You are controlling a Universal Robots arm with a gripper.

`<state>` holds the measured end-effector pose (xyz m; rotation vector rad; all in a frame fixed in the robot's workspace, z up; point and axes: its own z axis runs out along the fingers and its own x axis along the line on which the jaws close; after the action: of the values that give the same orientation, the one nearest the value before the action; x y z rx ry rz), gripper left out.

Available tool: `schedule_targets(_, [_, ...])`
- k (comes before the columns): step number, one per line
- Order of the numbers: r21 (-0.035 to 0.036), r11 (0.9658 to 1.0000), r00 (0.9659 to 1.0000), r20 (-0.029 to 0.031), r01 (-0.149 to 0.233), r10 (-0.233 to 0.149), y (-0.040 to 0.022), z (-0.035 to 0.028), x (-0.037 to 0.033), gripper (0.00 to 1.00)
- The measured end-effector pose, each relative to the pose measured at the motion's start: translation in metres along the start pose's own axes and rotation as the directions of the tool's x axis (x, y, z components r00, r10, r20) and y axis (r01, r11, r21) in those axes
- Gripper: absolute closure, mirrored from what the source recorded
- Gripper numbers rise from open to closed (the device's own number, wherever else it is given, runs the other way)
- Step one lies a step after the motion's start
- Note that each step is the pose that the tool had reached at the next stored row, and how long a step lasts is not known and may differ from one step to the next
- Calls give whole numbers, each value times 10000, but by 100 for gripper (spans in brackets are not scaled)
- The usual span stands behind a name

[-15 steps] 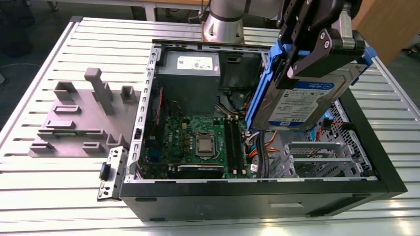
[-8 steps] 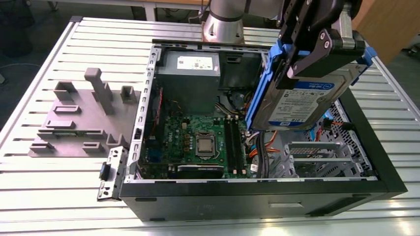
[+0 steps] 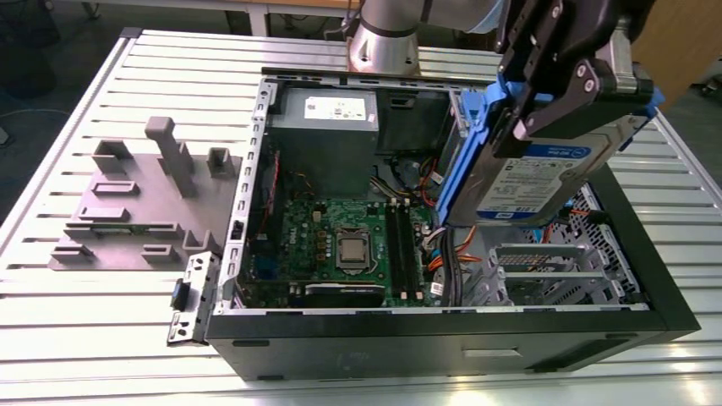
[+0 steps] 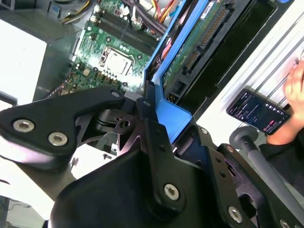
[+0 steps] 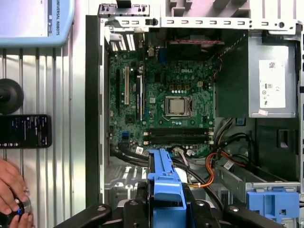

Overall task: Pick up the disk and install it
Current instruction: 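Insert the disk into the insertion slot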

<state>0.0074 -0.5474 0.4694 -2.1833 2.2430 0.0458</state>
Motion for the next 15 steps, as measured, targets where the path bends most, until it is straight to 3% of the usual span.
schedule_targets(7, [1,10000,10000,-39,-2,2,-48,51,58,64])
schedule_targets(15, [1,10000,10000,-41,-2,2,-285,77,69,64])
